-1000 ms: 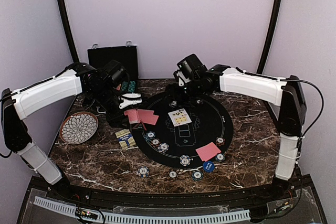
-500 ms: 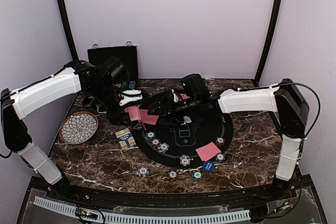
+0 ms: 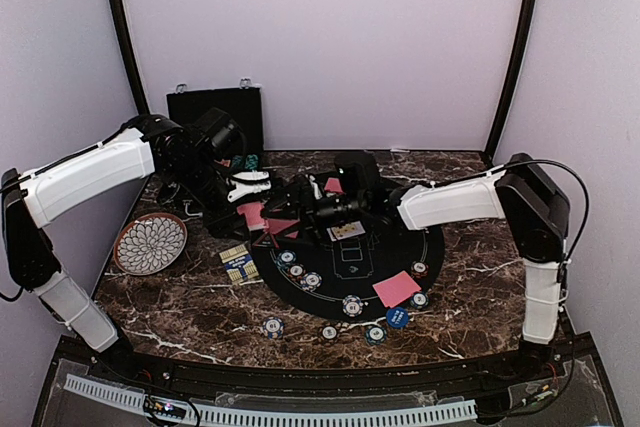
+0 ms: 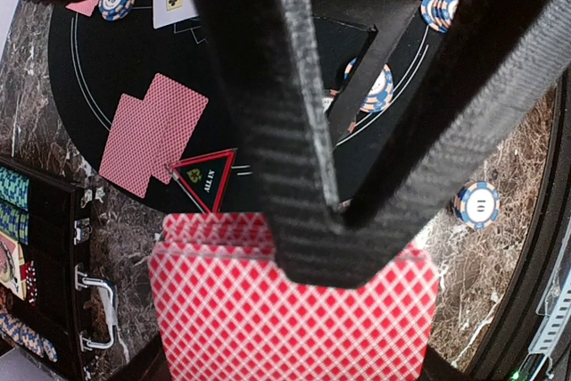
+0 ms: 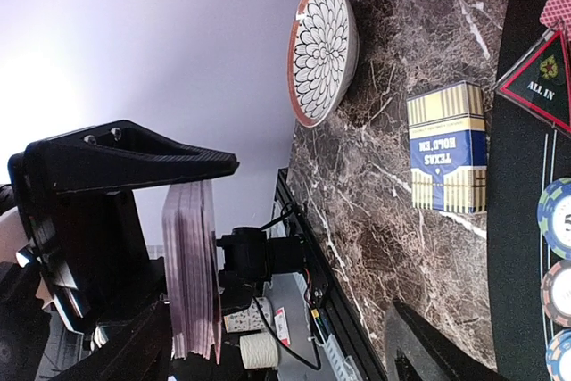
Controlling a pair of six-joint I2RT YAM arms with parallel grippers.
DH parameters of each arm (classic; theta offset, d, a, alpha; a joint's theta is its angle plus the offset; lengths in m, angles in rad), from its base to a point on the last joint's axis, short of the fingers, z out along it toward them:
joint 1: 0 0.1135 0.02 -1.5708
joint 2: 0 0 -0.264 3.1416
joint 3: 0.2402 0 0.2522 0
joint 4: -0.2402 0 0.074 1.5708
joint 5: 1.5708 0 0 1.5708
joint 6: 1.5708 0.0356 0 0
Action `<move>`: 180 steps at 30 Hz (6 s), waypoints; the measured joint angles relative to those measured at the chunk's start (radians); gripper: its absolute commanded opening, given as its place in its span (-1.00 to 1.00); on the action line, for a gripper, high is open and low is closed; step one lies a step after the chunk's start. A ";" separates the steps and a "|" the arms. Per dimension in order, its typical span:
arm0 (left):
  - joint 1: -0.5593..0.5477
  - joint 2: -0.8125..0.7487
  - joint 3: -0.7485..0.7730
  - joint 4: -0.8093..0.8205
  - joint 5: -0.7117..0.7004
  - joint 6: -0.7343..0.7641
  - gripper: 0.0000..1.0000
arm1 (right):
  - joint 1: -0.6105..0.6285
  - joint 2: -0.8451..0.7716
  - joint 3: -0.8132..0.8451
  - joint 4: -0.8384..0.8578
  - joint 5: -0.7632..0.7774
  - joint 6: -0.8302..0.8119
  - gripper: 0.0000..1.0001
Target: Distribute texas hold em gaming equipment
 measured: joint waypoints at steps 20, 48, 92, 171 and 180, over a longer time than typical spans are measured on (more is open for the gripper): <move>0.000 0.000 0.000 0.000 0.009 -0.010 -1.00 | 0.039 0.132 0.139 0.131 -0.033 0.116 0.62; 0.000 0.006 -0.003 0.003 0.018 -0.010 -1.00 | -0.002 0.093 0.100 0.077 -0.023 0.040 -0.12; 0.001 0.006 -0.012 0.025 -0.008 -0.010 -1.00 | -0.135 -0.186 -0.030 -0.260 0.003 -0.113 -1.00; 0.001 0.006 -0.013 0.011 -0.003 -0.018 -1.00 | -0.090 -0.193 0.125 -0.766 0.506 -0.434 0.80; 0.001 0.006 -0.002 0.011 0.000 -0.019 -1.00 | -0.063 -0.185 -0.040 -0.340 0.191 -0.205 0.85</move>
